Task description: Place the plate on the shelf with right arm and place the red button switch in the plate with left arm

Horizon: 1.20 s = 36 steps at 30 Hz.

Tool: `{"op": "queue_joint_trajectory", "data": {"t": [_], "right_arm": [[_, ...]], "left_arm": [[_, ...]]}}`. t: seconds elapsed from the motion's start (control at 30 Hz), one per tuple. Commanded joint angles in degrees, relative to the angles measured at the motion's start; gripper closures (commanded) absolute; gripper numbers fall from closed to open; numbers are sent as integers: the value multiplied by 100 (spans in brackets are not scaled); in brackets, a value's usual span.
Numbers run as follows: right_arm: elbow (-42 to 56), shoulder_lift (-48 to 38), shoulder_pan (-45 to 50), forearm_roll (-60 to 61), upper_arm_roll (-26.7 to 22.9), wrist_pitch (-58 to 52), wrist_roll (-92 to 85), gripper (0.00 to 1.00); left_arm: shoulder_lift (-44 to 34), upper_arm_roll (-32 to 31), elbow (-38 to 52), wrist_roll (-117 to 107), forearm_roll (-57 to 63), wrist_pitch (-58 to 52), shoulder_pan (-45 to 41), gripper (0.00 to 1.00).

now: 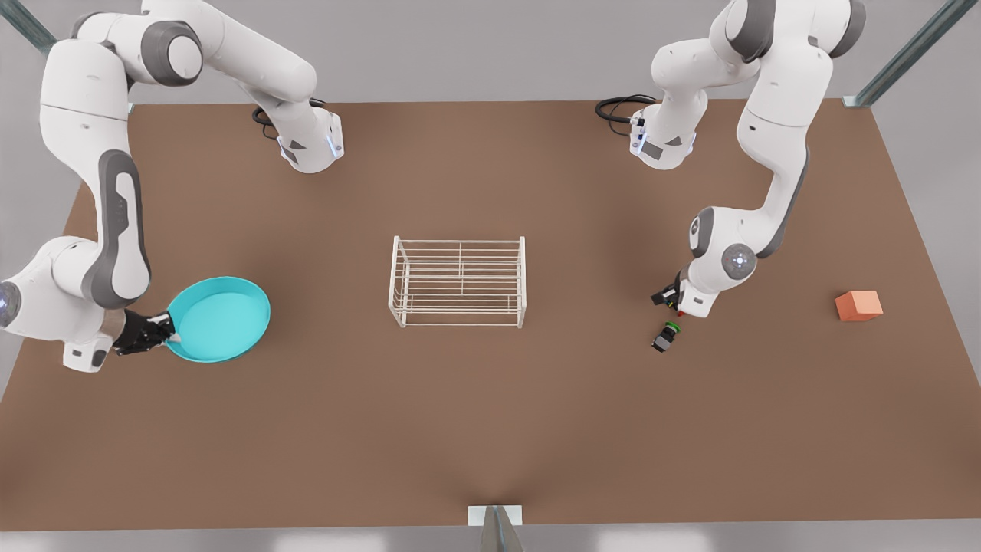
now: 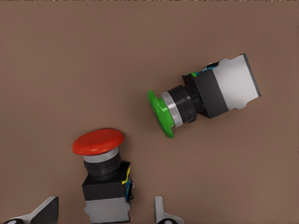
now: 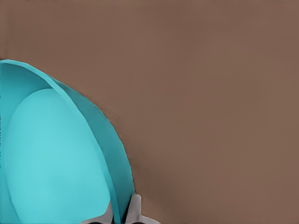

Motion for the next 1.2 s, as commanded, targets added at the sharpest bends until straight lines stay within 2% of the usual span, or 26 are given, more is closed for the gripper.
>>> {"op": "queue_joint_trajectory", "data": {"t": [0.0,0.1,0.17,0.2,0.3,0.4,0.43,0.63,0.8,1.07,1.17], "right_arm": [[68,-93,356,-50,2,-878,1877,84],[130,-594,954,-6,98,-1712,3099,84],[270,-726,954,21,213,-2099,3300,84],[428,-753,954,29,344,-2424,3538,83],[560,-885,963,-32,995,-2495,4461,83],[622,-867,971,-93,1382,-2486,5252,83],[622,-849,1182,-93,1505,-2425,5691,83],[552,-832,2421,-217,1523,-2196,7265,81],[552,-630,3142,-489,1523,-1608,8662,80],[622,-331,3485,-296,1602,-1062,9981,80],[605,-331,3599,-260,1619,-1115,10016,80]], "left_arm": [[45,0,19,-190,101,111,-3,0],[80,0,19,-190,101,173,-3,0],[89,0,19,-190,110,190,-3,0],[98,0,19,-190,101,190,-3,4],[98,0,28,-190,110,190,-3,14],[98,0,28,-199,110,190,-3,30],[98,0,45,-199,110,190,-3,30],[142,44,45,-199,189,226,-3,34],[133,70,45,-208,189,226,-3,54],[-130,70,45,-269,180,129,6,57],[-491,52,80,-410,171,-372,-3,57]]}}
